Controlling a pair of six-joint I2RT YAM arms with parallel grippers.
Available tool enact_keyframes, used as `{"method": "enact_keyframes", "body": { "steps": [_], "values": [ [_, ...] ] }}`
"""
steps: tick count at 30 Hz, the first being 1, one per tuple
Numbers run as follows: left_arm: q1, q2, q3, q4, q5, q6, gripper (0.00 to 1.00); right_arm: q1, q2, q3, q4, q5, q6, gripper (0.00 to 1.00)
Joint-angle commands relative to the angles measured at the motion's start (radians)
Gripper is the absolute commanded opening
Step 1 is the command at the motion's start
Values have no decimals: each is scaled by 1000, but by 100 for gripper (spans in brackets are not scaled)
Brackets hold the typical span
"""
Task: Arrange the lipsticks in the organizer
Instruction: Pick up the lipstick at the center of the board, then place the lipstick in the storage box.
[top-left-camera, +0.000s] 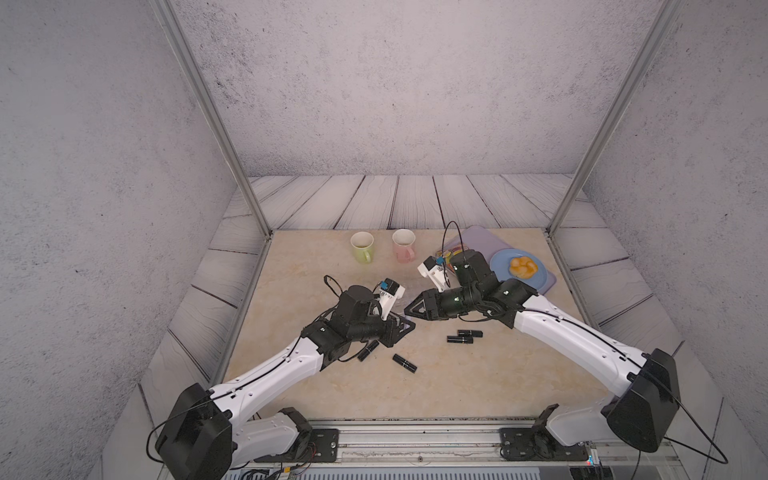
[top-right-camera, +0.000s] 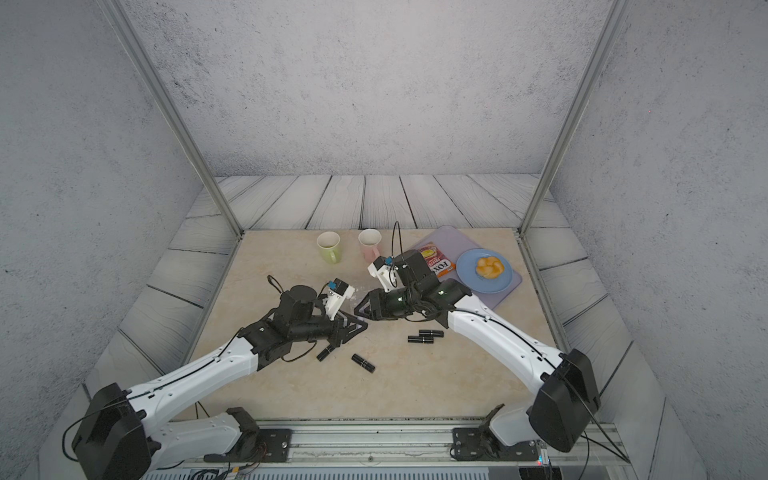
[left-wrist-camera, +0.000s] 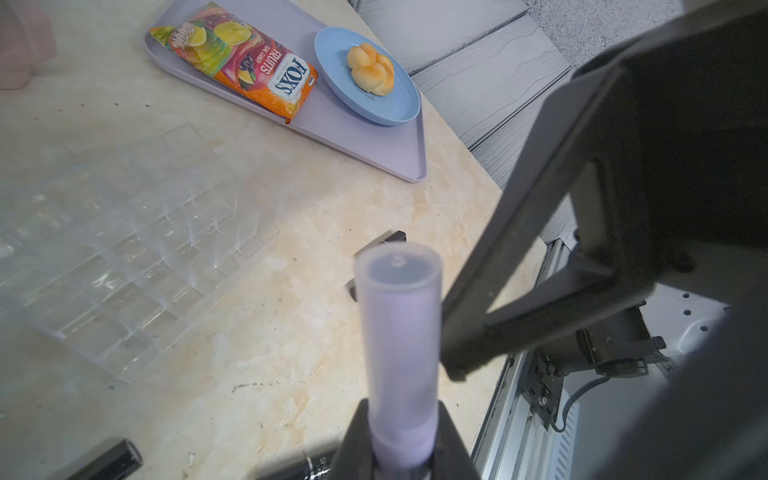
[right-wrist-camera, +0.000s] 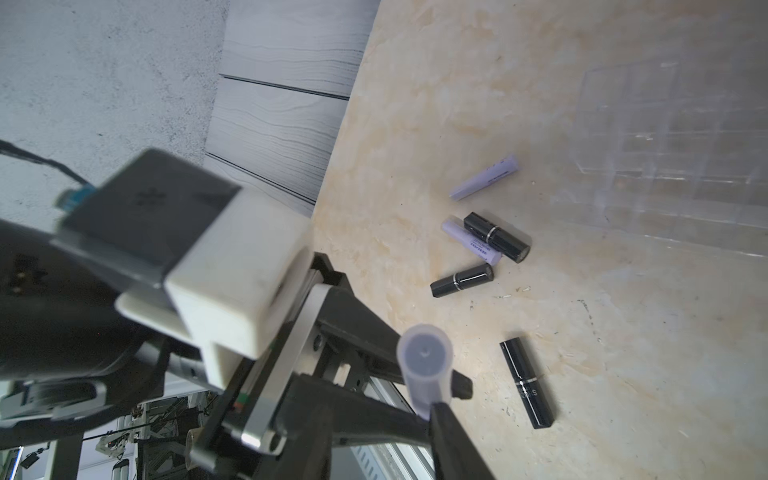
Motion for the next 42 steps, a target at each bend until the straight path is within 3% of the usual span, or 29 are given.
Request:
{"method": "enact_keyframes", "body": {
  "steps": [1, 7, 14, 15, 18, 22, 25, 27, 29, 34, 42],
  "values": [
    [-18, -16, 19, 18, 27, 33, 0, 0, 25, 23, -58, 88, -18, 39],
    [-25, -7, 19, 7, 16, 38, 0, -1, 54, 37, -87, 149, -4, 35],
    [-29, -34, 30, -49, -88, 32, 2, -1, 64, 37, -49, 110, 43, 13],
    [-29, -35, 34, -58, -117, 11, 10, -1, 64, 37, -33, 105, 52, 11],
    [-23, -39, 73, -114, -165, -42, 45, -14, 69, 65, -10, 167, 57, 8],
    [4, -90, 119, -238, -306, -92, 60, -60, 66, 84, 96, 308, 74, 6],
    [122, -127, 112, -335, -443, -183, 72, -55, 61, 39, 259, 469, 35, 3],
    [273, -110, 122, -409, -409, -264, 72, -26, 86, -4, 365, 594, -29, 0],
    [370, -91, 121, -433, -377, -292, 72, 12, 139, -18, 454, 713, -103, 0],
    [398, -51, 143, -496, -492, -272, 73, 85, 273, 0, 604, 852, -237, 0],
    [460, -15, 119, -490, -479, -260, 74, 113, 467, 99, 644, 824, -270, 0]
  ]
}}
